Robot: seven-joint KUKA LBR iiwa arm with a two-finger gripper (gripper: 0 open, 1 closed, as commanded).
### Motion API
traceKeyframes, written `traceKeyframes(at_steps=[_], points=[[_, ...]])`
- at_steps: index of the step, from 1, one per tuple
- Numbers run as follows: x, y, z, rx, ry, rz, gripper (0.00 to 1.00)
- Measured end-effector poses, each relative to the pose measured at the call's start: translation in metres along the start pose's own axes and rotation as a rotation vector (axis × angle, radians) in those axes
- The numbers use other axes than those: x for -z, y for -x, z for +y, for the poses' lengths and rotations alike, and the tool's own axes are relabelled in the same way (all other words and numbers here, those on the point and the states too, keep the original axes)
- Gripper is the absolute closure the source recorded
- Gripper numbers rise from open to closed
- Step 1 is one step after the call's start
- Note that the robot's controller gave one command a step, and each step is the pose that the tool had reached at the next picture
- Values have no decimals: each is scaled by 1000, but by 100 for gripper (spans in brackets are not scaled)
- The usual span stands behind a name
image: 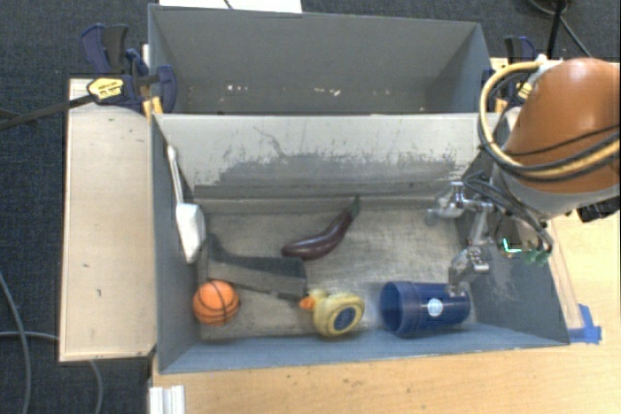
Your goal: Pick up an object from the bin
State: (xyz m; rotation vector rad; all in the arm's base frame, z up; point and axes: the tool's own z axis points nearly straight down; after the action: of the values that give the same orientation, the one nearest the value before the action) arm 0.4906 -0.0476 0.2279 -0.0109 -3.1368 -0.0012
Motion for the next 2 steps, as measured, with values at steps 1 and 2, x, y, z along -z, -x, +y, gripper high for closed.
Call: traceKeyframes(at_steps=[1, 2], points=[[3, 2, 0, 2, -1, -8, 0], [-38, 6, 21, 63, -2, -14, 0]])
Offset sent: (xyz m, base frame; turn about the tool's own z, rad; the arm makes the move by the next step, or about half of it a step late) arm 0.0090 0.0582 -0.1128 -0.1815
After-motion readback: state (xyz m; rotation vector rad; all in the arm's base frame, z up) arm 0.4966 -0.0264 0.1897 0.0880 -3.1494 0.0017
